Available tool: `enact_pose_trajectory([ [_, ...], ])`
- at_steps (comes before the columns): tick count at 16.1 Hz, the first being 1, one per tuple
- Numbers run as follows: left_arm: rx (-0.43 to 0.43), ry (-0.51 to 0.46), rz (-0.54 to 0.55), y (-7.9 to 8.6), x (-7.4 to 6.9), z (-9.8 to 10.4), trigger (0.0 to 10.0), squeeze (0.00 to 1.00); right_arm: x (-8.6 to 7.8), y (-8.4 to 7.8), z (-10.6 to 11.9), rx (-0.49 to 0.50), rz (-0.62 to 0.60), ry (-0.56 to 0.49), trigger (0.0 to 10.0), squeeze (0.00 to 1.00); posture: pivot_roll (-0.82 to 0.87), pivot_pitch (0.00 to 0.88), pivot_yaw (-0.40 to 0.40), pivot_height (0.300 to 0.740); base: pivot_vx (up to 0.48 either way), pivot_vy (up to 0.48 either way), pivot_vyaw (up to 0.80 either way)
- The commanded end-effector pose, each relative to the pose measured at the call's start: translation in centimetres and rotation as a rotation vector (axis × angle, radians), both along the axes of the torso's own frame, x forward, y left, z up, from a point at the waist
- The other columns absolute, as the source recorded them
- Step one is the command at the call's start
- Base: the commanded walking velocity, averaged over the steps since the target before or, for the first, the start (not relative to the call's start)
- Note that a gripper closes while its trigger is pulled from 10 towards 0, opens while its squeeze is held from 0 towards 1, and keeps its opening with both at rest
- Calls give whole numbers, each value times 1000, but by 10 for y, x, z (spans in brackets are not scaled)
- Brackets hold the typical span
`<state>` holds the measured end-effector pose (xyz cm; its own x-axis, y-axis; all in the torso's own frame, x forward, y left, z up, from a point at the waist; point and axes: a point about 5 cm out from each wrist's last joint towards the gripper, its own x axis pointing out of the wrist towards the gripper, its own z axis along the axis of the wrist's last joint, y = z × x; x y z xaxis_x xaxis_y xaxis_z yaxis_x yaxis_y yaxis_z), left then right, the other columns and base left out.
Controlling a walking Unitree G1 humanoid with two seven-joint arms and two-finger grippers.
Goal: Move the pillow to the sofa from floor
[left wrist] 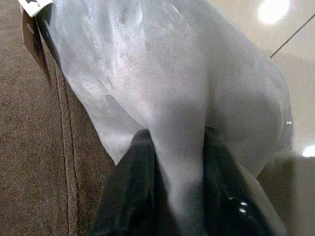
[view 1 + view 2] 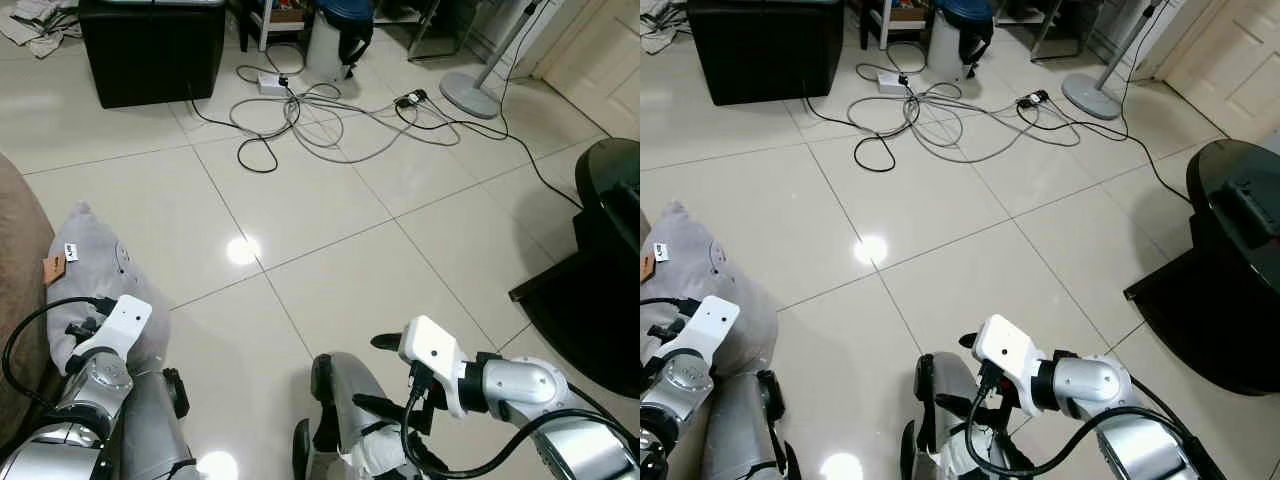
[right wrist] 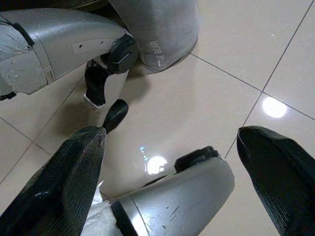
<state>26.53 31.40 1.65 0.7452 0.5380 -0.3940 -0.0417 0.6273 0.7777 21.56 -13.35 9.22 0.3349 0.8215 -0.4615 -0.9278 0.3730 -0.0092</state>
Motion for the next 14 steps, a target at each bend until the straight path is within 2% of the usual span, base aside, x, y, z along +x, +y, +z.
enact_pose_trajectory([
  [1, -23, 27, 1, -5, -6, -9, 0, 0, 0, -3, 0, -11, 5, 10, 10000, 0, -194, 139, -303, 572, 0, 0, 0],
  [7, -37, 20, 4, -8, -2, -7, 0, 0, 15, 1, 7, -6, 16, -28, 10000, 0, -189, 92, -290, 572, 0, 0, 0],
  [14, -84, 14, -29, -22, 9, -6, 0, 0, 39, 2, 9, -25, 34, -62, 10000, 0, -153, 0, -273, 572, 0, 0, 0],
])
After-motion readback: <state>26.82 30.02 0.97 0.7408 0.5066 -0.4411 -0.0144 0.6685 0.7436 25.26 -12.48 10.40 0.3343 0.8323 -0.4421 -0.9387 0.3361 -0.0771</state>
